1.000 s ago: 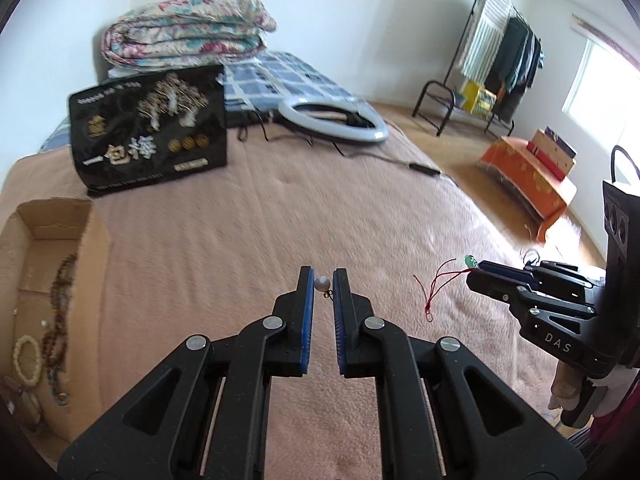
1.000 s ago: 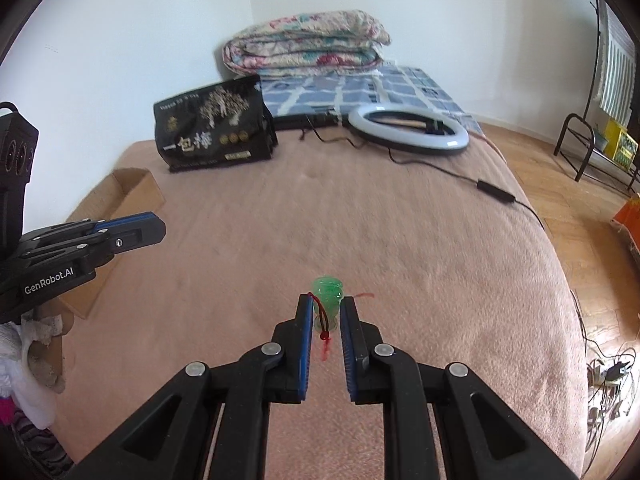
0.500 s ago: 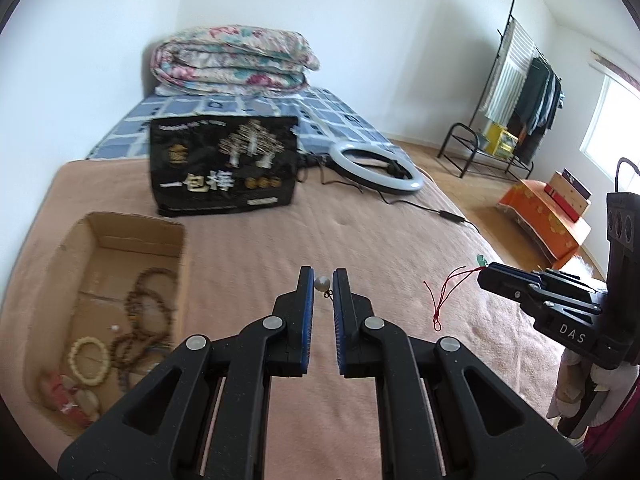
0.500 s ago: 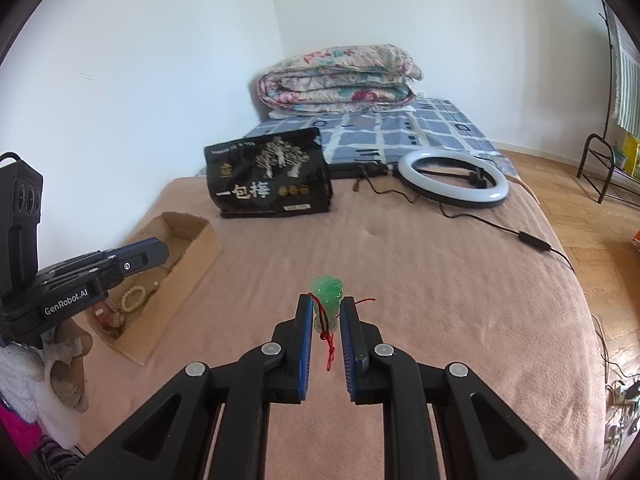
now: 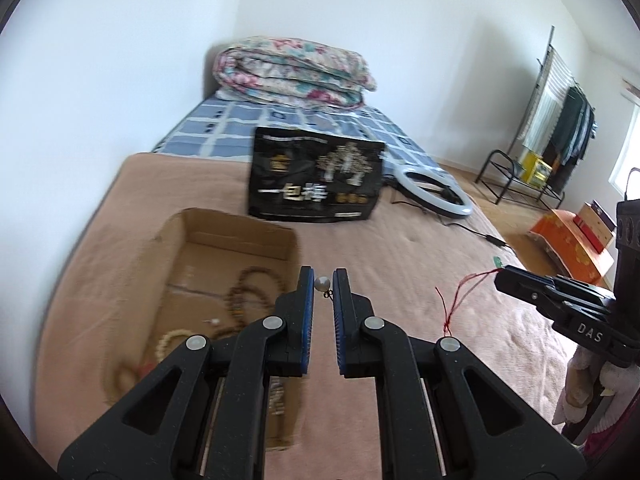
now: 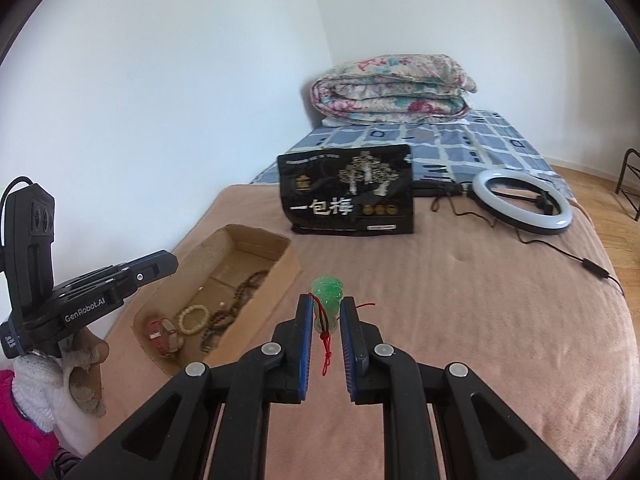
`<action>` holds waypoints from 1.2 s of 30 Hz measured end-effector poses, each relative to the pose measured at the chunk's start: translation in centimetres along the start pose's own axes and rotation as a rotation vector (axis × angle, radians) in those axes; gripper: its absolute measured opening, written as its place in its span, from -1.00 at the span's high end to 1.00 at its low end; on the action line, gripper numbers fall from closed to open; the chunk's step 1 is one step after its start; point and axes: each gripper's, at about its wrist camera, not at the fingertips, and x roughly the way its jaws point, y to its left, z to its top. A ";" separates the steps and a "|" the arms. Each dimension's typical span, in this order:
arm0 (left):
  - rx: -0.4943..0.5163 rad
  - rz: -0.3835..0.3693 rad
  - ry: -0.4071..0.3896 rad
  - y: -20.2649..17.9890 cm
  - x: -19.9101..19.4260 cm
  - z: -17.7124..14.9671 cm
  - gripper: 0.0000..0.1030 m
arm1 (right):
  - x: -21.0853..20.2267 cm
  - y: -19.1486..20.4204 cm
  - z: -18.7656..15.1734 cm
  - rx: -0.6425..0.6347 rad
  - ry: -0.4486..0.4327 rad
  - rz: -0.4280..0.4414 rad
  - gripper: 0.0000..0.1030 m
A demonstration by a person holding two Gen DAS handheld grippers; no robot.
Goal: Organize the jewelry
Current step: 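Carry the jade pendant and pearl earring over the cardboard box with both grippers, then open the right gripper to drop the pendant while the left gripper releases the earring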
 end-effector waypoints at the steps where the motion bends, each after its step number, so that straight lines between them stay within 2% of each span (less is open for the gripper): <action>1: -0.010 0.008 -0.003 0.8 -0.3 0.0 0.85 | 0.3 0.6 0.1 -0.005 0.001 0.009 0.77; 8: -0.047 0.047 -0.001 4.4 -1.5 -0.7 0.85 | 2.6 4.2 0.6 -0.027 0.012 0.072 0.77; 15: -0.062 0.063 0.027 6.8 -1.7 -1.7 0.86 | 5.2 6.2 0.9 -0.035 0.030 0.106 0.77; 27: -0.053 0.050 0.088 7.4 -1.2 -3.3 0.85 | 8.7 8.8 1.5 -0.035 0.051 0.160 0.77; 36: -0.053 0.043 0.131 7.3 -0.6 -4.1 0.85 | 11.5 9.4 0.7 -0.011 0.102 0.186 0.77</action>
